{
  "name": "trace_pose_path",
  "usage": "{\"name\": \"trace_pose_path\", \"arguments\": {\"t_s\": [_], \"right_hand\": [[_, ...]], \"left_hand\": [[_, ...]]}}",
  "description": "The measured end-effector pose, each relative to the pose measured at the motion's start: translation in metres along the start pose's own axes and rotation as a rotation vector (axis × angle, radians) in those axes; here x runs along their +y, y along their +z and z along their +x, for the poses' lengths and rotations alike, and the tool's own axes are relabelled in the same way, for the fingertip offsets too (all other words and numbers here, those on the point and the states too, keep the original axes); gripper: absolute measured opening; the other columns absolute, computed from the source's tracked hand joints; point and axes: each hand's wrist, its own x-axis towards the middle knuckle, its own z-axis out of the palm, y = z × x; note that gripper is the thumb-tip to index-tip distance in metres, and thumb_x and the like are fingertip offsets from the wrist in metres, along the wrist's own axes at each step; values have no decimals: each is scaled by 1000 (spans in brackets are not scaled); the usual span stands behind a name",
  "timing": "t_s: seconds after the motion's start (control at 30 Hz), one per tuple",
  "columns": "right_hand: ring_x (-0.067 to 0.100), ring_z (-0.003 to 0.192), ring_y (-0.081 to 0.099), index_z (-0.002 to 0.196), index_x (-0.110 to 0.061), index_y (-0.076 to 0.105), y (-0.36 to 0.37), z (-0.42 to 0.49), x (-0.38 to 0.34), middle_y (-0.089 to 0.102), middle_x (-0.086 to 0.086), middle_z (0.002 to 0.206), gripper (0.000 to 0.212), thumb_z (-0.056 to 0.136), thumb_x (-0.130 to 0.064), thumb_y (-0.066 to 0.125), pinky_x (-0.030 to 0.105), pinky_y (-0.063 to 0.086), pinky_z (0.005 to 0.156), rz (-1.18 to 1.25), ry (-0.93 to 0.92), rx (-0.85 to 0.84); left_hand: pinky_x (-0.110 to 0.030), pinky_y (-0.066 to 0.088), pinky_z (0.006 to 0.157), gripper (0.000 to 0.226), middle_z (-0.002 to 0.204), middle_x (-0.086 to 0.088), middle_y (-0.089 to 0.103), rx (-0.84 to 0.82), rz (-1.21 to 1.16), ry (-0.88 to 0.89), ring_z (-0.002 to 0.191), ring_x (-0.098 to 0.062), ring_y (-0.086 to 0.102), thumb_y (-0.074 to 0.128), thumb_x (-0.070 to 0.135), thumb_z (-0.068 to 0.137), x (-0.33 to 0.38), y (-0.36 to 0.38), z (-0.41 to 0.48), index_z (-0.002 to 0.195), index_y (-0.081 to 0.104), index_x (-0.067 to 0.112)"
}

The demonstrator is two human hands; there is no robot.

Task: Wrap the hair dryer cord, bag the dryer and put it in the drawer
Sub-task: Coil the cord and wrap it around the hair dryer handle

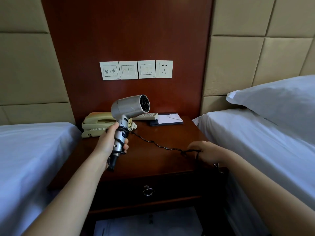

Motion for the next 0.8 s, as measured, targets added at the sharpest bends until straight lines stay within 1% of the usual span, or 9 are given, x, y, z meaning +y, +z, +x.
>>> {"name": "trace_pose_path", "arguments": {"t_s": [0.03, 0.1, 0.2, 0.33, 0.47, 0.57, 0.6, 0.7, 0.8], "right_hand": [[23, 93, 59, 108, -23, 59, 1, 1, 0, 58, 1, 104, 34, 90, -1, 43, 29, 47, 74, -17, -8, -27], [22, 91, 55, 86, -26, 59, 6, 2, -4, 55, -3, 93, 29, 90, -1, 45, 25, 42, 70, -63, -5, -57], [22, 89, 53, 67, -36, 47, 11, 5, -12, 53, -2, 88, 42, 89, 0, 47, 27, 41, 72, -69, -51, 35], [18, 78, 59, 76, -31, 62, 14, 7, -19, 63, -3, 78, 42, 86, 7, 47, 27, 45, 71, 109, -178, 190], [11, 54, 42, 94, -6, 72, 3, -4, -35, 58, 7, 67, 31, 93, 0, 41, 20, 35, 52, 369, -195, 77], [8, 51, 41, 89, -12, 71, 0, -19, -62, 47, 1, 61, 22, 90, -11, 50, 19, 35, 50, 355, -276, 0], [7, 53, 43, 85, -14, 70, 2, -22, -71, 48, -1, 62, 15, 88, -20, 57, 21, 37, 54, 284, -328, 33], [14, 61, 52, 73, -22, 57, 9, -25, -92, 53, -5, 63, 25, 85, -44, 59, 31, 43, 61, 24, -446, 284], [25, 68, 60, 83, -21, 60, 7, -27, -104, 63, 0, 71, 27, 92, -44, 49, 39, 47, 58, -96, -529, 540]], "left_hand": [[-21, 41, 37, 40, 50, -4, 54, 14, -10, 4, 35, -15, 49, 38, 46, 96, 0, 2, 0, 94, 54, 9], [-21, 41, 37, 41, 51, -5, 54, 39, -28, 12, 35, -15, 49, 38, 45, 96, 2, 7, -2, 90, 55, 9], [-20, 41, 38, 40, 54, -7, 53, 60, -35, 25, 35, -15, 49, 39, 44, 96, 3, 13, -6, 87, 56, 8], [-20, 42, 36, 38, 60, -13, 52, 132, 0, 46, 33, -17, 50, 44, 40, 96, 1, 15, -7, 97, 55, 4], [-20, 44, 35, 42, 64, -14, 53, 254, -23, 8, 31, -16, 51, 48, 40, 94, 4, 4, -3, 107, 53, 0], [-20, 44, 34, 41, 66, -13, 54, 355, -10, -4, 30, -14, 51, 51, 41, 93, 5, -8, 0, 103, 52, 1], [-21, 45, 34, 41, 66, -12, 55, 382, 30, -2, 31, -14, 52, 52, 41, 93, 4, -12, 0, 102, 52, 1], [-28, 51, 46, 43, 67, -11, 60, 427, 202, 19, 38, -16, 58, 57, 43, 89, -2, -22, 3, 105, 55, 3], [-35, 57, 63, 41, 72, -9, 65, 438, 474, 82, 45, -19, 65, 57, 45, 87, -7, -23, 2, 107, 55, 10]]}}
